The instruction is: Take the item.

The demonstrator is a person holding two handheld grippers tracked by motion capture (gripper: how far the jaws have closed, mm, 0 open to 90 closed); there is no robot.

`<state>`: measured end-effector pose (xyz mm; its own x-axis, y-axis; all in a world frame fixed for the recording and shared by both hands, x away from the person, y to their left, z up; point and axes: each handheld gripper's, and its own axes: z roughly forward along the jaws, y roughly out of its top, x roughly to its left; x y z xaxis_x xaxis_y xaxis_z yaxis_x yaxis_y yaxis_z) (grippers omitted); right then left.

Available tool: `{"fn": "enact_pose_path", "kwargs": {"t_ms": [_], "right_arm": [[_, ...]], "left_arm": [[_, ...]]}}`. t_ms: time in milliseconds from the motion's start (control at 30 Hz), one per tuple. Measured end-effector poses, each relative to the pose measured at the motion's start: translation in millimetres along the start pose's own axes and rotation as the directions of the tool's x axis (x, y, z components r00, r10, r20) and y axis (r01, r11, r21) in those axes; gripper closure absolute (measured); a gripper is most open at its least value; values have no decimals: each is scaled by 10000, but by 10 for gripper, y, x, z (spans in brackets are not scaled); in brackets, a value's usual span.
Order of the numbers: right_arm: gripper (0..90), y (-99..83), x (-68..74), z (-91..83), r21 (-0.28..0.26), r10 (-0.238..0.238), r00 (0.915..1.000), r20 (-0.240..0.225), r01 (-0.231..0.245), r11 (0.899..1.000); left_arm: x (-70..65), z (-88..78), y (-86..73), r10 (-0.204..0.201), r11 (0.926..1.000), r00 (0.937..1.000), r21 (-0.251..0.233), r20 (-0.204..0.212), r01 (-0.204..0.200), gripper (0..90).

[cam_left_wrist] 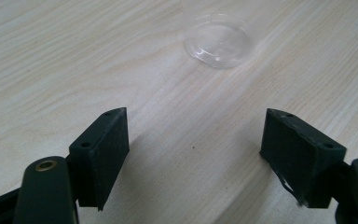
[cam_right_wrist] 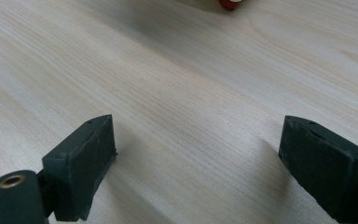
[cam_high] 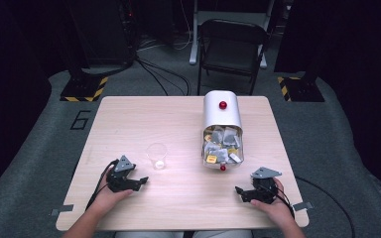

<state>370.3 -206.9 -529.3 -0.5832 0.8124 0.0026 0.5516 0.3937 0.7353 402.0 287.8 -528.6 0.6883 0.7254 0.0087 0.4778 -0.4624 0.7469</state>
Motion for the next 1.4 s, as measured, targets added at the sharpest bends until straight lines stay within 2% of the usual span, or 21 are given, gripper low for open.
{"fn": "enact_pose_path", "kwargs": {"t_ms": [133,300,500,533,633,733,833,933,967,1067,1100,1400], "right_arm": [[103,-1,1,1,-35,10,10000,8,-10,10000],[103,-1,1,1,-39,10,10000,8,-10,10000],[103,-1,0,1,-33,7,10000,8,-7,10000],[103,-1,0,1,-27,5,10000,4,-5,10000],[102,-1,0,1,-39,8,10000,9,-8,10000],[103,-1,1,2,-43,20,10000,14,-19,10000],[102,-1,3,3,-48,34,10000,21,-34,10000],[102,-1,1,2,-44,16,10000,13,-16,10000],[103,-1,0,1,-40,4,10000,8,-3,10000],[102,-1,2,2,-44,26,10000,13,-26,10000],[102,-1,2,2,-47,28,10000,14,-27,10000],[103,0,3,3,-50,41,10000,24,-41,10000]], "left_arm": [[8,-8,1,30,10000,10000,-4,-30,-30,269],[24,-30,6,-282,9996,9996,-51,16,282,303],[56,-133,57,-611,9981,9981,-125,43,612,327],[52,-155,70,-769,9968,9970,-204,14,769,337],[53,-236,108,-814,9959,9967,-399,-35,812,356],[57,-285,132,-739,9966,9973,-372,-33,737,361],[52,-338,160,-981,9939,9952,-513,29,981,388],[56,-366,171,-996,9933,9950,-591,5,995,392],[55,-389,182,-1138,9913,9935,-658,51,1139,392],[54,-411,192,-1088,9914,9941,-731,-4,1085,392],[46,-427,204,-1198,9894,9928,-828,-26,1191,392],[45,-535,265,-1127,9899,9936,-878,-66,1117,401]]}}
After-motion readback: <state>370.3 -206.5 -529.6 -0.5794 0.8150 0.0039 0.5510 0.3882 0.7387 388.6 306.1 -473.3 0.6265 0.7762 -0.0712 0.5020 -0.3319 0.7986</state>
